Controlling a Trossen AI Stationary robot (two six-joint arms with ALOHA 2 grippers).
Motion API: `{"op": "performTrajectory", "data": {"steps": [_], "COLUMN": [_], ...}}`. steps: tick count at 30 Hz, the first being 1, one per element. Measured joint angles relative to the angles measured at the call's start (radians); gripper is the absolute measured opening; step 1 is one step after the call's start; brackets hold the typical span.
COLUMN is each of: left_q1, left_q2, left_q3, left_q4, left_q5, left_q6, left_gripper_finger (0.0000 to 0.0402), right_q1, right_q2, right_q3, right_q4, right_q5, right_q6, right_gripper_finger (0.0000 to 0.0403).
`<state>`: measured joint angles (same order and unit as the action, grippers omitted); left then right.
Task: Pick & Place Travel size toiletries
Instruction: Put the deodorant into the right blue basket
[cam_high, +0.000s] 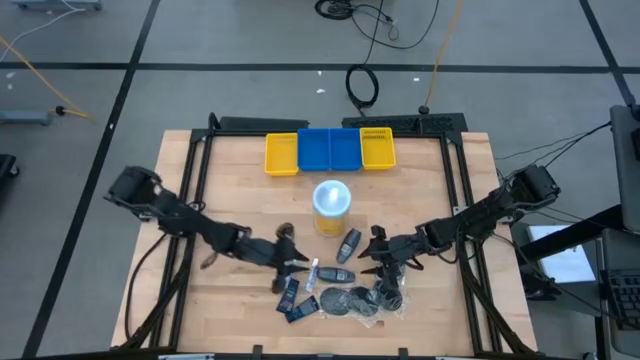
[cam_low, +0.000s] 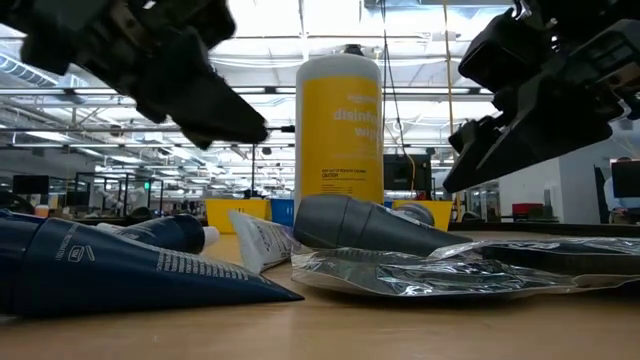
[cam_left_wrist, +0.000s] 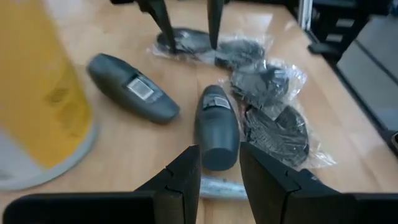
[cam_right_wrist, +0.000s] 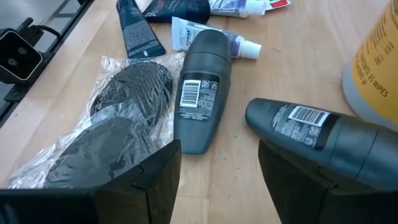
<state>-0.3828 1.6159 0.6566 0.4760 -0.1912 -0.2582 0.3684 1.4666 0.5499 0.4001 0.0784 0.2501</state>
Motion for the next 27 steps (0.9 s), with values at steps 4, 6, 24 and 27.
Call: {"op": "performTrajectory", "data": {"steps": [4,6,24,27], "left_q1": [0.003,0.003,0.014,0.017], "left_q2": [0.089,0.116,0.226,0.226], "left_q3": [0.081,0.112,0.263,0.263], "left_q4": [-0.072,-0.106,-0.302,-0.283], "left_q5": [0.019,0.019,0.033,0.033], "left_q6": [-0.018,-0.038,-0.035,-0.033], "left_gripper_finger": [0.0113,0.0113,0.0113,0.0113], "right_q1": [0.013,0.021,0.026,0.025], "right_q2": [0.0,0.001,0.235,0.283], "right_q3": [0.0,0.0,0.027,0.067], "right_q4": [0.0,0.001,0.218,0.218], "right_q5": [0.0,0.003,0.0,-0.001], "right_q6": [-0.001,-0.005,-0.008,-0.008], "right_gripper_finger": [0.021,0.021,0.0222,0.0235]}}
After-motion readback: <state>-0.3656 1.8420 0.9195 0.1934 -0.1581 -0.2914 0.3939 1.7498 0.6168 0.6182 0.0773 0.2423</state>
